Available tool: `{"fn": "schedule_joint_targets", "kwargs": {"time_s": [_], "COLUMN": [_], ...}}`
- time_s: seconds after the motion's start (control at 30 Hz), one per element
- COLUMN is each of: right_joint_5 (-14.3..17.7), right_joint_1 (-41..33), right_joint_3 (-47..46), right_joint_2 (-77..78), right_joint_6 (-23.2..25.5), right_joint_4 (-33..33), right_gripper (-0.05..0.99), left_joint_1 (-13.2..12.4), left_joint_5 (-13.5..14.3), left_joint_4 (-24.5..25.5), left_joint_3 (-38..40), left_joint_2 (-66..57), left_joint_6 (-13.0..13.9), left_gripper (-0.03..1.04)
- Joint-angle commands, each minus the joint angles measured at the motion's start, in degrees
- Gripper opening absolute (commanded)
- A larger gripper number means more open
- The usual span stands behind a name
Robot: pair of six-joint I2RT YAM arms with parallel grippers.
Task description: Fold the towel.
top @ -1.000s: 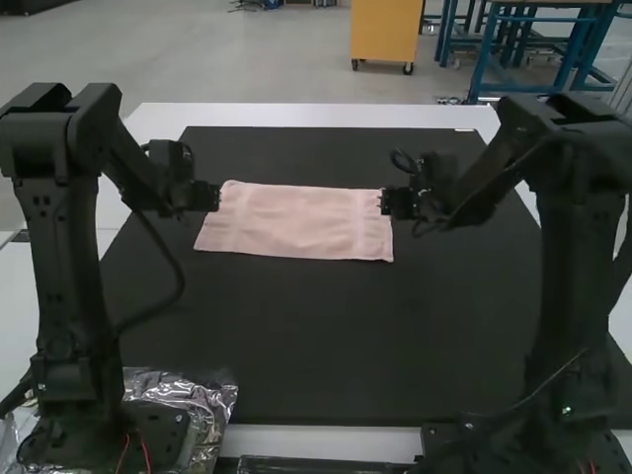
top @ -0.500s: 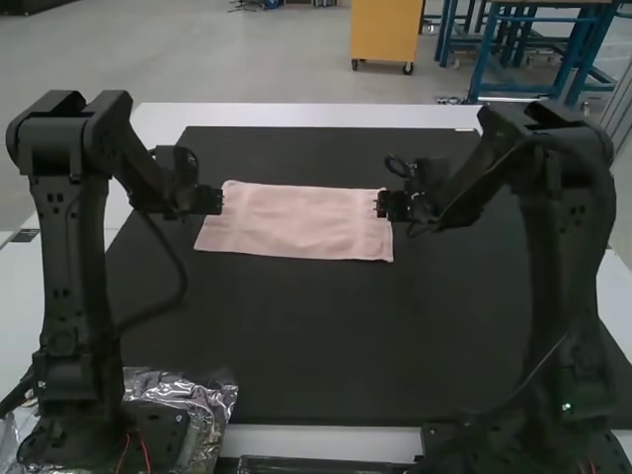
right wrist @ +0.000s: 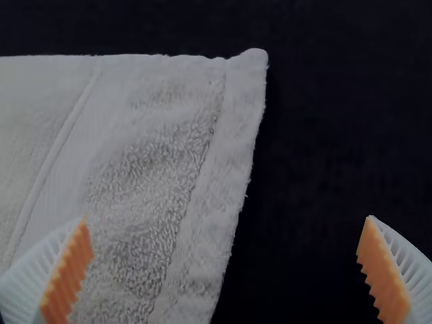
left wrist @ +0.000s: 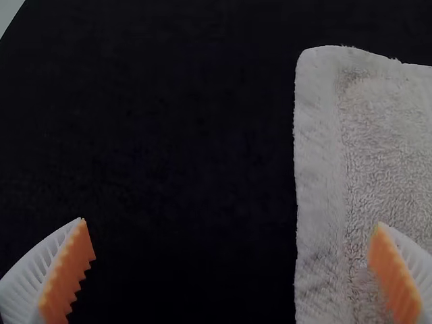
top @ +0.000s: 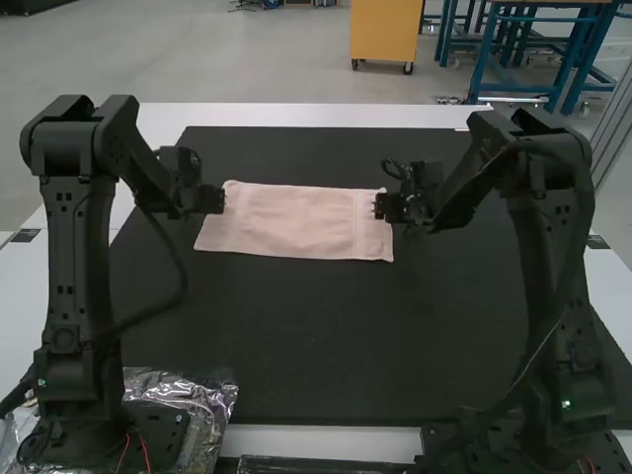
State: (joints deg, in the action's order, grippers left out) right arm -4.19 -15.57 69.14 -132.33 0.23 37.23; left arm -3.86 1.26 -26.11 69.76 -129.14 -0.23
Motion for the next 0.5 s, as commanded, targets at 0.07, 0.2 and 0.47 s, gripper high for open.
{"fn": "schedule_joint_targets", "kwargs": {"time_s": [0.07,0.2,0.47], "right_joint_5": [1.29,1.29,1.11], "right_joint_1": [-0.16,-0.25,-0.16], "right_joint_3": [2.40,2.40,4.86], "right_joint_2": [-0.47,-0.56,-0.73], "right_joint_6": [-2.08,-3.04,-2.43], "right_joint_4": [0.21,-0.41,-7.09], "right_gripper": [0.90,0.90,0.90], "left_joint_1": [-0.01,0.08,0.08], "left_joint_5": [-0.11,-0.11,0.24], "left_joint_4": [0.62,0.53,0.97], "left_joint_3": [2.40,2.58,3.19], "left_joint_2": [-1.11,-1.64,-2.08], "left_joint_6": [0.67,0.49,0.76], "left_gripper": [0.96,0.93,0.93]}}
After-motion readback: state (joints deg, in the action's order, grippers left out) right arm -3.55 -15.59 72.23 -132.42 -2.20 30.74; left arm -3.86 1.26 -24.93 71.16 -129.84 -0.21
